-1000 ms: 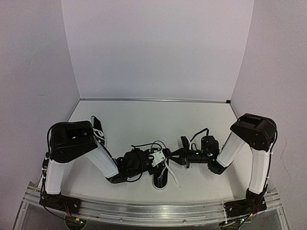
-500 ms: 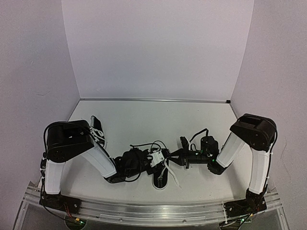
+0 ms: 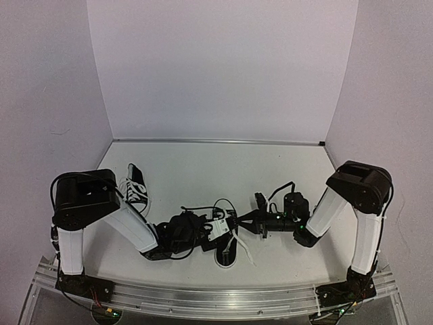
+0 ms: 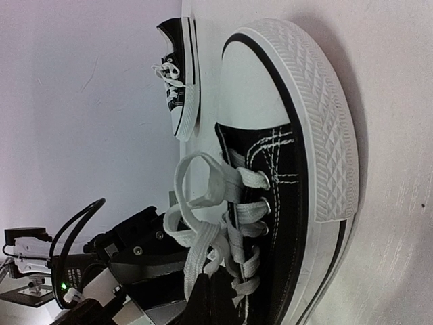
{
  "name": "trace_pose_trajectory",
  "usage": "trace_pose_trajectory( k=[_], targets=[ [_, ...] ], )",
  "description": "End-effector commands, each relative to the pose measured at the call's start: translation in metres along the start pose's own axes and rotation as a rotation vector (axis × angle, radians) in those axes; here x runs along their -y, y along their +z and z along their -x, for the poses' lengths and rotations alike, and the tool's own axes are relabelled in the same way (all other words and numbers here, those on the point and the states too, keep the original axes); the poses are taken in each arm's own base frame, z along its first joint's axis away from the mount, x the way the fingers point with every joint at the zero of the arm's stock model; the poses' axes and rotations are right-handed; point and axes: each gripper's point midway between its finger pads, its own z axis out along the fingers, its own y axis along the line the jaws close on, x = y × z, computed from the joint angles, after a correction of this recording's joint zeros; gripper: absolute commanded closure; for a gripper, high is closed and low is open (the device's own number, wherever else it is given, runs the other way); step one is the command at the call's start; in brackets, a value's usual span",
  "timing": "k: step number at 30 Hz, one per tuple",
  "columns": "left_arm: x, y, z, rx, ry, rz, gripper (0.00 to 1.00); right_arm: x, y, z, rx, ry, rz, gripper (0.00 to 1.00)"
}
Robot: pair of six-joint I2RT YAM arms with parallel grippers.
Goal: Tie the shoes
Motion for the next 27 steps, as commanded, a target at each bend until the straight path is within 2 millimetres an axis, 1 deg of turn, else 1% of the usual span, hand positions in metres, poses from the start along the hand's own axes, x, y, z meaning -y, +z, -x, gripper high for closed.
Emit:
trace_pose_trajectory(
  k=[1,8,14,15,16,19,20,22,23,24,27],
  targets=[
    [0.000,-0.016,0.012,0.007,0.012,-0.026,0.77,-0.031,-0.005,0.005,0.032,-0.071,0.086,1.00],
    [0.000,-0.031,0.017,-0.012,-0.002,-0.064,0.64,-0.025,-0.005,0.004,0.027,-0.095,0.025,1.00],
    [-0.009,-0.045,0.029,-0.024,-0.072,-0.080,0.58,-0.019,-0.008,0.005,0.011,-0.153,-0.093,1.00],
    [-0.012,-0.049,0.035,-0.014,-0.095,-0.088,0.56,-0.019,-0.009,0.005,0.008,-0.170,-0.109,1.00],
    [-0.013,-0.052,0.037,-0.015,-0.136,-0.111,0.54,-0.019,-0.010,0.005,0.004,-0.178,-0.123,1.00],
    [-0.027,-0.057,0.045,-0.008,-0.296,-0.193,0.46,-0.018,-0.010,0.005,-0.008,-0.194,-0.151,1.00],
    [-0.037,-0.058,0.045,-0.014,-0.363,-0.205,0.45,-0.017,-0.010,0.004,-0.013,-0.196,-0.155,1.00],
    [-0.051,-0.060,0.048,-0.023,-0.462,-0.233,0.44,-0.015,-0.009,0.003,-0.022,-0.196,-0.163,1.00],
    [-0.056,-0.060,0.048,-0.038,-0.495,-0.233,0.43,-0.014,-0.008,0.001,-0.028,-0.196,-0.164,1.00],
    [-0.062,-0.058,0.053,-0.047,-0.514,-0.227,0.42,-0.014,-0.007,0.000,-0.033,-0.197,-0.163,1.00],
    [-0.071,-0.052,0.052,-0.105,-0.616,-0.225,0.41,-0.012,-0.003,-0.004,-0.050,-0.204,-0.166,1.00]
  ],
)
